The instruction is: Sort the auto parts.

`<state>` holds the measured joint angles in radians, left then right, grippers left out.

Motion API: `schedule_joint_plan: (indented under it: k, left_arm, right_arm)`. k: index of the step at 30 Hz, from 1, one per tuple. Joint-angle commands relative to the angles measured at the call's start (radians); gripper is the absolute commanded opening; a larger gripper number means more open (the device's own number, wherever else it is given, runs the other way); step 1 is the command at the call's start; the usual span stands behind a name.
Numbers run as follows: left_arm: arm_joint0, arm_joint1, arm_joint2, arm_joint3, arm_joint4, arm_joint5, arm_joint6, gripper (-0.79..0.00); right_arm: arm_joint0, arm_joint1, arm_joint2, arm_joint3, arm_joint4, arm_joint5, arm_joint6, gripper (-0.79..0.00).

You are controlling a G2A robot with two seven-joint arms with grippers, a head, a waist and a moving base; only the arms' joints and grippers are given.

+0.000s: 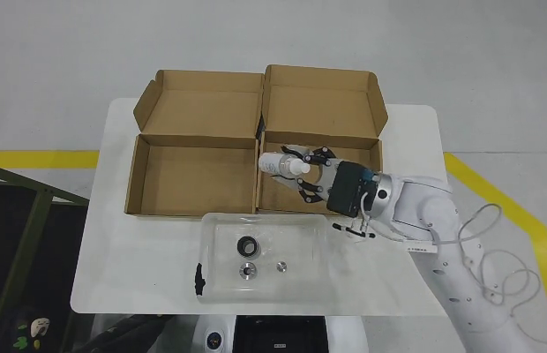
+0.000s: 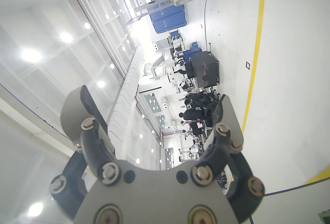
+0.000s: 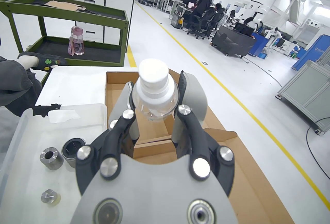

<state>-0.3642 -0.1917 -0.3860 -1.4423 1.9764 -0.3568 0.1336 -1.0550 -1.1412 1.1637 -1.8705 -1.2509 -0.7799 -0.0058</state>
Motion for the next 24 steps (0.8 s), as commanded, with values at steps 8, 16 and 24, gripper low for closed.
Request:
schedule_joint_plan:
  k: [8, 16, 24]
  left_arm:
    - [0.0, 0.0, 0.0, 0.0, 0.0, 0.0, 0.0, 0.0]
    - [0.0, 0.0, 0.0, 0.0, 0.0, 0.0, 0.0, 0.0]
    - [0.0, 0.0, 0.0, 0.0, 0.0, 0.0, 0.0, 0.0]
  right_arm:
    - [0.084, -0.006, -0.023, 0.158, 0.065, -0.011, 0.096, -0.785]
    - [0.172, -0.018, -0.074, 0.278, 0.115, -0.032, 0.175, -0.785]
    - [0.243, -0.035, -0.141, 0.399, 0.149, -0.024, 0.236, -0.785]
